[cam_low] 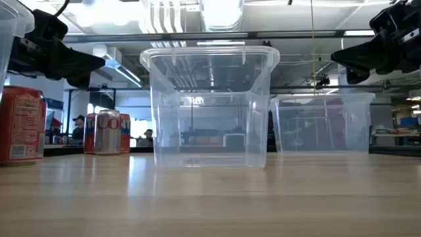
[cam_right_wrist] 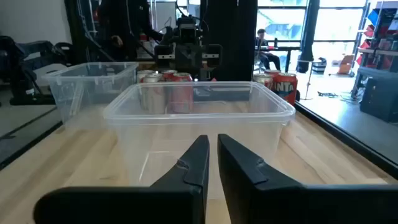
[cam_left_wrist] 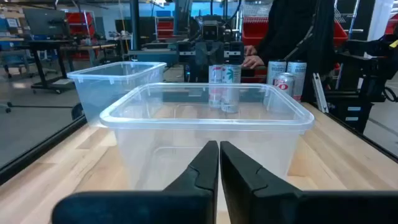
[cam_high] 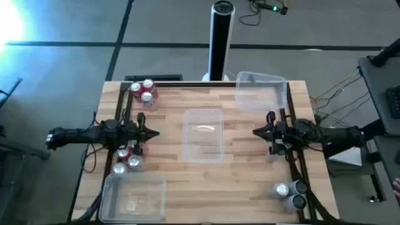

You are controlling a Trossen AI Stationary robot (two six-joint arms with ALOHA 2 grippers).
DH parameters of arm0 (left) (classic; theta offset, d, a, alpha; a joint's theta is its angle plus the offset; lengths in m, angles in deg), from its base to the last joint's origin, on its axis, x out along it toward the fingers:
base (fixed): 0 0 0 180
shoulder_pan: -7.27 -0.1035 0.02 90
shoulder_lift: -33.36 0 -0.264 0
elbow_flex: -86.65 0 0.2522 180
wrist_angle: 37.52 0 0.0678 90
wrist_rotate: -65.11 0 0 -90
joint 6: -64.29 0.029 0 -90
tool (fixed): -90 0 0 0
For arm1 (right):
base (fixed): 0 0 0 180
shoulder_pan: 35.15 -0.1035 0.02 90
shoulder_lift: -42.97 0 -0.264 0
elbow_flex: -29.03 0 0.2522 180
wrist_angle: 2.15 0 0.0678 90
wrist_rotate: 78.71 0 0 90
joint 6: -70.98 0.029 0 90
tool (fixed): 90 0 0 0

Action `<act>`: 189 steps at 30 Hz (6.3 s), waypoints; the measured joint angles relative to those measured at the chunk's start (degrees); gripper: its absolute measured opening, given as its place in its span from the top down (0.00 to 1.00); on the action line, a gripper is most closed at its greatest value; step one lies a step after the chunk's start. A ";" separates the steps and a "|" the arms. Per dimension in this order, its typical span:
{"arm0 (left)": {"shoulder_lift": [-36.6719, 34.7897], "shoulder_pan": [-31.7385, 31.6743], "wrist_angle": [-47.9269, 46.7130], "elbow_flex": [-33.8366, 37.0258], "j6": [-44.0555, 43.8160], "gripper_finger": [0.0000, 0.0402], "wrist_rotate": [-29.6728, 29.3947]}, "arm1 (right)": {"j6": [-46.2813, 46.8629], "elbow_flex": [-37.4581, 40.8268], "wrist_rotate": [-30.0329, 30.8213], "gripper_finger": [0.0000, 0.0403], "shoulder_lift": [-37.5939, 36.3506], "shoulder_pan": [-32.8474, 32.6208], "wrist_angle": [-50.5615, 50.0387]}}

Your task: Sort soda cans

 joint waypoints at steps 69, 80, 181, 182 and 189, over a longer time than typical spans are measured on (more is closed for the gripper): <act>0.01 0.00 0.02 0.00 0.00 1.00 -0.01 | -1.85 0.02 0.03 0.93 0.00 0.00 0.00; -0.01 0.01 0.00 0.00 0.02 1.00 -0.01 | -17.33 -0.09 2.05 0.93 -0.02 0.02 0.61; 0.23 0.00 0.02 0.00 0.00 1.00 -0.03 | -15.26 -118.76 -10.68 0.79 113.19 1.74 -77.96; 0.23 0.00 0.02 -0.01 0.01 1.00 -0.03 | -14.92 -117.07 -10.39 0.79 110.99 1.27 -76.21; 0.45 0.01 0.02 0.00 0.00 1.00 -0.03 | -12.49 -99.00 -10.84 0.79 96.87 -4.00 -62.38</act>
